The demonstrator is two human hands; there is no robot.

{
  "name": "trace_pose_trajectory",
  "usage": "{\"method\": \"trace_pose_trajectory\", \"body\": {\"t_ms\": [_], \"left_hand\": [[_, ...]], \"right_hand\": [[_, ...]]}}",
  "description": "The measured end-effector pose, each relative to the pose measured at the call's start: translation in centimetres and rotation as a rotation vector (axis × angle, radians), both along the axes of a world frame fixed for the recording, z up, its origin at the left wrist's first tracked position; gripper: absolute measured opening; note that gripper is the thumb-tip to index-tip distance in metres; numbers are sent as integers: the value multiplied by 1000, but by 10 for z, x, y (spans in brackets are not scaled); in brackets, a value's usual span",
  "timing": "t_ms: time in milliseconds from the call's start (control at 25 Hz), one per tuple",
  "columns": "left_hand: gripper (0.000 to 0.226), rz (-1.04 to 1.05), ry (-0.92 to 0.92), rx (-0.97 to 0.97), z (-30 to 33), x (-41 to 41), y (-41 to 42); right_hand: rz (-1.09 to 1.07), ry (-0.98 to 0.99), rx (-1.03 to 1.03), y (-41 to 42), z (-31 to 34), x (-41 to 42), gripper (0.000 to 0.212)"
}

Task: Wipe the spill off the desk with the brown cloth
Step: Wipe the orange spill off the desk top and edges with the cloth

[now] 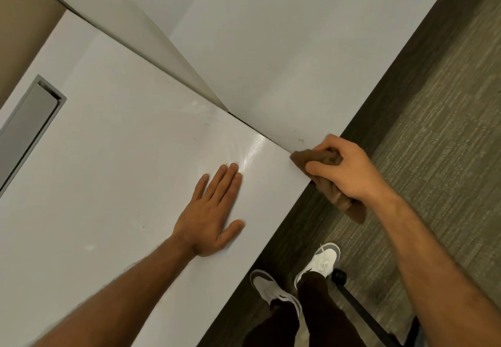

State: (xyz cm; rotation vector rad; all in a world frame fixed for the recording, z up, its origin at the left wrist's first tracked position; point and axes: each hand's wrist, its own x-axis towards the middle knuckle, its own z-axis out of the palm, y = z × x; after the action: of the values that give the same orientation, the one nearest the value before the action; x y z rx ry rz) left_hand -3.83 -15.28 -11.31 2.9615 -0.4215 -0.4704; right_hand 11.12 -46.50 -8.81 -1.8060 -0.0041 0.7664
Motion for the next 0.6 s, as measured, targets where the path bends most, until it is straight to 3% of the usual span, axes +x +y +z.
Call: {"method": "trace_pose_trajectory", "body": {"t_ms": [160,320,400,480,600], "left_hand": [[86,-17,-7,-32,-1,0,0],[84,10,-50,-92,9,-2,0],[80,82,-124,-120,15,-10,-1],[76,251,-216,-168,21,-29,5],[76,507,-268,-221,26,-82,42]], "right_hand": [[-17,-53,-61,-28,36,-25,16],[-343,-250,0,18,68,-28,22],[-389,-339,-36,55,73,-35,32],[-259,-438,-149,89,61,-54,48],[74,-521,-478,117,23,-90,84]]}}
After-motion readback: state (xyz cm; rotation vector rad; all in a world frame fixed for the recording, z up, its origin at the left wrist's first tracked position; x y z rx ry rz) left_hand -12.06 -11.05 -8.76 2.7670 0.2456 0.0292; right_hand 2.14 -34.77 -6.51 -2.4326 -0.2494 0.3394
